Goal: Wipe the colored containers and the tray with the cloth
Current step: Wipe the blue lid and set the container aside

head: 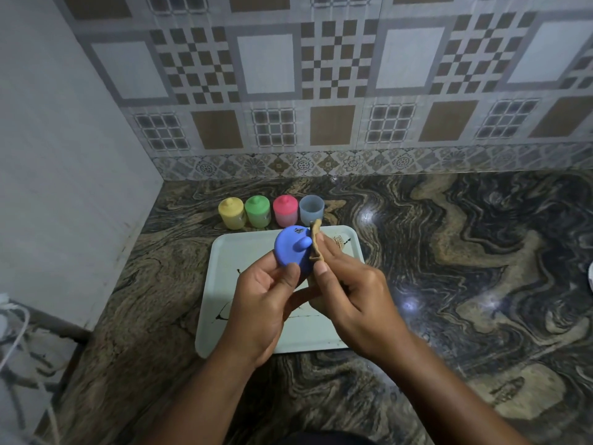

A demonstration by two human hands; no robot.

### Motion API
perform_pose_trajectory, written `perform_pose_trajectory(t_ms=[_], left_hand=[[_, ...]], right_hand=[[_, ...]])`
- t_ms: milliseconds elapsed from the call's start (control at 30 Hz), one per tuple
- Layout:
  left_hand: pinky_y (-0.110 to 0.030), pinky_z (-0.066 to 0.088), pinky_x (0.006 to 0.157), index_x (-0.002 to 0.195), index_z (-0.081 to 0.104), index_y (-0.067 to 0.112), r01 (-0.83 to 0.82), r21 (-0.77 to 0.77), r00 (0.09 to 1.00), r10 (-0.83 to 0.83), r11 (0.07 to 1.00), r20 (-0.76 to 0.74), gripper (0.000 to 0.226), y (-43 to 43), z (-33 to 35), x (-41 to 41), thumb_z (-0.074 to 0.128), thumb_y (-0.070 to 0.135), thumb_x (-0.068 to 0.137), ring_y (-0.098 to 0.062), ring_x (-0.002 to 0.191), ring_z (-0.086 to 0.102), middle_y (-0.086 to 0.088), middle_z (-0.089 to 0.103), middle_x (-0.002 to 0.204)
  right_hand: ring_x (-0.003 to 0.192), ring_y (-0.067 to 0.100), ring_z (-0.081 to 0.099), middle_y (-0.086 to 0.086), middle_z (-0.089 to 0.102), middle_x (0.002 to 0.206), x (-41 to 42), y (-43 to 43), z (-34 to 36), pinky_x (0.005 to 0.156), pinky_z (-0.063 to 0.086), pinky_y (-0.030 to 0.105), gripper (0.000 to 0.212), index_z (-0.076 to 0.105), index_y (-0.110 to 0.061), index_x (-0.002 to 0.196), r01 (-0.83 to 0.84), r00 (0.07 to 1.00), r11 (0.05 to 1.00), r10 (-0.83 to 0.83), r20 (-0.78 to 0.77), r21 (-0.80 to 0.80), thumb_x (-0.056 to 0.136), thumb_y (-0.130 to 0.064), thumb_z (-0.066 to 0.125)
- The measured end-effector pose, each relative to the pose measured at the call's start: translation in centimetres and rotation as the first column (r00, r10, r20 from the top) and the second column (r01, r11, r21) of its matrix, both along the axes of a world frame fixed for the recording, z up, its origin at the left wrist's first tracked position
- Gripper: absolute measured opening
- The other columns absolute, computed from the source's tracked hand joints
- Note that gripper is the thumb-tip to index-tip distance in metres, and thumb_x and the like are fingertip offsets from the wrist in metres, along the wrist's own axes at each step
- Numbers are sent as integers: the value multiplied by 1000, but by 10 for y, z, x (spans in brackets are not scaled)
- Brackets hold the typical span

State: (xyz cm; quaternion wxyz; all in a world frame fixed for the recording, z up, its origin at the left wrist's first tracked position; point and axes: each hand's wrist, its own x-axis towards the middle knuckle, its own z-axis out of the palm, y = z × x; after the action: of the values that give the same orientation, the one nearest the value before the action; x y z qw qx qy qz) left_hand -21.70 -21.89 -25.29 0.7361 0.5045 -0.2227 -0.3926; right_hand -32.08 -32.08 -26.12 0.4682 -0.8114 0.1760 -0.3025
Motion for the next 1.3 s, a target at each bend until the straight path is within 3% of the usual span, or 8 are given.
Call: perform_pose_trajectory(t_ms=[300, 467, 567, 700, 833, 967, 1067, 1300], left_hand=[[-34, 54, 78, 117, 67, 3, -89, 121, 994, 97, 989, -55, 33, -2, 3, 12, 51, 24, 97, -23, 108, 68, -16, 72, 116], [-28, 57, 67, 113, 69, 1, -125, 79, 983, 135, 989, -129, 31, -1, 0, 13, 51, 19, 96, -30, 98, 68, -22, 71, 111], [-30, 59, 69, 110, 69, -1, -103, 78, 983, 114, 992, -147, 33, 0, 2, 12, 53, 22, 92, -33, 101, 68, -24, 70, 112], [-46, 54, 95, 125, 59, -4, -67, -16, 998, 66, 998, -8, 38, -1, 3, 1, 53, 20, 95, -33, 120, 63, -19, 67, 126], [-45, 54, 96, 128, 60, 3, -114, 2, 993, 114, 993, 27, 38, -1, 2, -4, 55, 9, 91, -29, 117, 65, -14, 70, 123], [-37, 59, 81, 124, 63, 0, -74, 18, 997, 74, 997, -14, 35, 3, 3, 3, 51, 10, 93, -29, 108, 70, -19, 71, 117], [-26, 58, 69, 112, 69, 3, -203, 78, 978, 207, 976, -38, 32, -1, 0, 4, 53, 22, 91, -24, 94, 74, -16, 75, 106], [-40, 56, 93, 127, 61, 4, -165, 24, 980, 161, 986, 120, 37, 0, 1, -5, 53, 18, 94, -28, 116, 66, -12, 71, 121]], right_hand=[[129, 8, 54, -12, 57, 141, -2, -3, -1, 95, 43, 8, 34, 63, -16, 135, -33, 999, 991, 32, 9, 128, 104, -16, 51], [139, 1, 45, -5, 57, 142, -5, -1, -5, 111, 40, 19, 34, 65, -9, 132, 11, 999, 1000, -11, 32, 0, 101, -18, 52], [95, -9, 63, -23, 70, 116, -5, -3, 1, 85, 48, 18, 33, 69, -12, 127, -1, 1000, 994, 0, 12, 109, 102, -23, 50], [58, -5, 51, -36, 61, 75, -4, -4, 0, 59, 41, 20, 27, 72, -6, 115, 23, 999, 978, -28, 24, 208, 105, -17, 48], [81, -12, 57, -19, 68, 110, -5, 2, 3, 76, 45, 11, 35, 66, -19, 133, 23, 999, 993, -27, 35, 114, 103, -25, 50], [131, 2, 54, -11, 60, 139, -2, -1, 6, 104, 51, 34, 33, 68, -14, 129, 20, 997, 985, -33, 76, 172, 101, -21, 51], [132, 0, 53, -11, 58, 139, -1, 0, 4, 103, 49, 27, 30, 73, -14, 121, 22, 999, 983, -28, 34, 180, 102, -22, 51], [96, -7, 53, -13, 65, 133, -2, 7, -4, 85, 43, 15, 42, 65, -23, 134, 23, 1000, 989, -23, 3, 145, 101, -40, 45]])
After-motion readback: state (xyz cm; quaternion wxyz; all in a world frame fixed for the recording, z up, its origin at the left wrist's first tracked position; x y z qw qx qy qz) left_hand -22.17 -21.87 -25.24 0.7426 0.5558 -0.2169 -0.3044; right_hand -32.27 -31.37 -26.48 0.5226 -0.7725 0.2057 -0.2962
